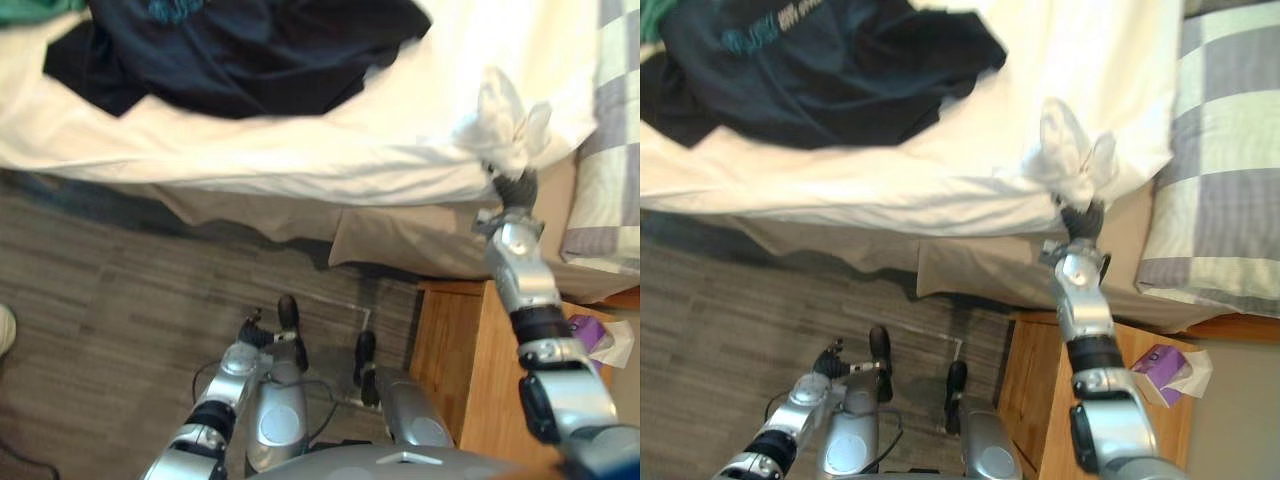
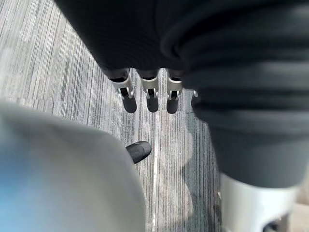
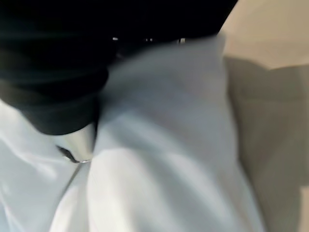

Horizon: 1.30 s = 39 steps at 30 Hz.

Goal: Tidy the bed and pick cloth on bed and put in laundry

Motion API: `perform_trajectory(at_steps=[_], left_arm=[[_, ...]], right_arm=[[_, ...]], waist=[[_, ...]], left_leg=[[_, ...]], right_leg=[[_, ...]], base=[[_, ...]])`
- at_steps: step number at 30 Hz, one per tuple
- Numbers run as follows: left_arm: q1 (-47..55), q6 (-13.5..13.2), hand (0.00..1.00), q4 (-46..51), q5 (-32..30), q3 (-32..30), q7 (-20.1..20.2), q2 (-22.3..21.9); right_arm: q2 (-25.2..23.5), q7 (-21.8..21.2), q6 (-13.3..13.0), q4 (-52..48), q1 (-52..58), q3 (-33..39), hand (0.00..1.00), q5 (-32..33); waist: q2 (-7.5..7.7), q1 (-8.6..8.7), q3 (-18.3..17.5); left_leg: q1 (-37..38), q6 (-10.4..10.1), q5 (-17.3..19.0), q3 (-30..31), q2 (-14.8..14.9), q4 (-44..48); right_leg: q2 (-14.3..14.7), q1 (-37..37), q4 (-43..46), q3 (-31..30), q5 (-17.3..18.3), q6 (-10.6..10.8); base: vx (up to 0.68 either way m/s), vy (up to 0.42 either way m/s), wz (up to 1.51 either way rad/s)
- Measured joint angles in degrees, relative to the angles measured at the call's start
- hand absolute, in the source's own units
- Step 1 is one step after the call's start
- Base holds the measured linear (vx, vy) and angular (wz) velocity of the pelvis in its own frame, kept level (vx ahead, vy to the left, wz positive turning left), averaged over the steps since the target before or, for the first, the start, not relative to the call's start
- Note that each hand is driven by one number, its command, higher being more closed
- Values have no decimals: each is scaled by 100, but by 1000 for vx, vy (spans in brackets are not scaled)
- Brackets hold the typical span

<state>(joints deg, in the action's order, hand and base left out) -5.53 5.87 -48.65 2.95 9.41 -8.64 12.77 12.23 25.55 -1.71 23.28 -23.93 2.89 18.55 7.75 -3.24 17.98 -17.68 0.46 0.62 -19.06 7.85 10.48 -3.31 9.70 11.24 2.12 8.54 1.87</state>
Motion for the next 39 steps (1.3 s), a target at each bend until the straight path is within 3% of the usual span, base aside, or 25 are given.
perform_trajectory(at_steps=[5,9,14,17,24,25,31,35,39], left_arm=[[349,32,0,-47,103,173,159,-206],[727,26,0,-273,174,183,370,-359],[841,7,0,-469,330,174,583,-411],[880,0,0,-645,419,165,626,-433],[898,-6,0,-1014,698,118,849,-506],[898,-5,0,-1023,733,111,862,-507],[895,19,0,-1111,773,66,967,-505],[914,145,0,-1067,839,62,1017,-500],[1031,133,0,-798,898,61,1013,-448]], right_arm=[[-355,-261,-383,104,1059,137,0,642],[-696,-627,-1032,752,1796,487,0,1205],[-994,-734,-1254,1570,2542,543,0,1345],[-1006,-785,-1350,2218,2892,612,0,1635],[-1021,-1015,-1631,3244,3527,1248,0,1767],[-1021,-996,-1664,3299,3550,1321,100,1738],[-994,-1063,-1957,2948,3506,1332,100,1334],[-865,-1096,-1997,1553,3400,940,100,883],[-868,-1609,-1891,159,3101,941,100,995]], waist=[[-190,91,-348],[-449,327,-884],[-604,403,-1056],[-644,567,-1137],[-781,724,-1273],[-792,725,-1278],[-787,714,-1289],[-782,706,-1291],[-752,695,-1316]], left_leg=[[689,49,-60,-192,-227,-417],[1344,64,-335,-289,-552,-1272],[1782,39,-445,-407,-636,-1643],[1903,-19,-400,-427,-628,-1646],[2282,-126,-274,-618,-551,-1649],[2326,-138,-267,-657,-535,-1649],[2470,-170,-226,-685,-523,-1650],[2426,-143,-158,-645,-567,-1650],[2244,-106,-122,-546,-650,-1644]], right_leg=[[-176,-467,-127,-146,-34,96],[-348,-805,-303,-185,32,242],[-373,-1040,-396,-289,75,299],[-367,-1178,-471,-298,77,298],[-287,-1454,-537,-532,99,256],[-271,-1479,-537,-567,97,254],[-259,-1618,-564,-606,137,230],[-296,-1597,-560,-603,254,222],[-350,-1442,-514,-597,277,259]], base=[[59,35,-13],[42,52,-3],[7,16,-14],[7,-22,-5],[3,-34,-20],[-3,-48,-16],[-11,-41,-5],[4,-13,5],[73,-19,13]])
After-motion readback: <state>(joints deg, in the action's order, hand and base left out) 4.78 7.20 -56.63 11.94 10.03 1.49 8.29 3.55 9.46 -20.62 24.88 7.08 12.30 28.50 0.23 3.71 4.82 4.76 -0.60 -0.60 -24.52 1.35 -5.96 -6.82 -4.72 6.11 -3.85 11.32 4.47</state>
